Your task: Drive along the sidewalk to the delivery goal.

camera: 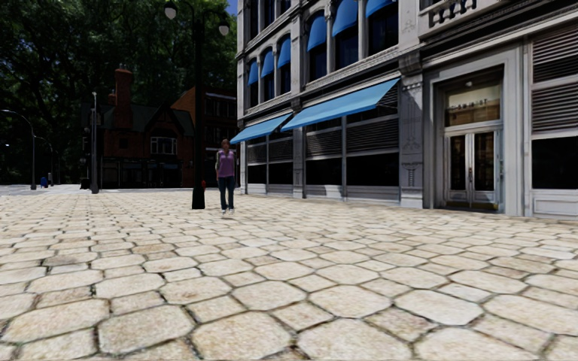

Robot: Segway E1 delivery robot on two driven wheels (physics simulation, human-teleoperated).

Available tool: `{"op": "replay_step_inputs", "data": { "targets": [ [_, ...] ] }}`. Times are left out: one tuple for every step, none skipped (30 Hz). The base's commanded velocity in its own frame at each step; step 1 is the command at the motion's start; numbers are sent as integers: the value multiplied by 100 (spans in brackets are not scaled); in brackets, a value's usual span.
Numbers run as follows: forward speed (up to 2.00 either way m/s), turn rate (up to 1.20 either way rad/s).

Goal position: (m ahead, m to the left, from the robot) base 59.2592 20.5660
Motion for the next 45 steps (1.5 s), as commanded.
{"op": "replay_step_inputs", "data": {
  "targets": [
    [123,67],
    [124,67],
    [124,67],
    [126,67],
    [131,67],
    [139,67],
    [139,67],
    [144,67],
    [149,67],
    [156,67],
    [156,67],
    [200,67],
    [200,67],
    [200,67],
    [200,67],
    [200,67],
    [200,67],
    [200,67],
    [200,67],
    [200,67],
    [200,67],
    [200,67],
    [200,67],
    [200,67],
    [200,67],
    [200,67],
    [200,67],
    [200,67],
    [200,67],
    [200,67],
    [200,67],
    [200,67],
    [200,67],
    [200,67],
    [200,67],
    [200,67],
    [200,60],
    [200,29],
    [200,0],
    [200,0],
    [200,0],
    [200,0],
    [200,0],
    [200,0],
    [200,0]
  ]
}}
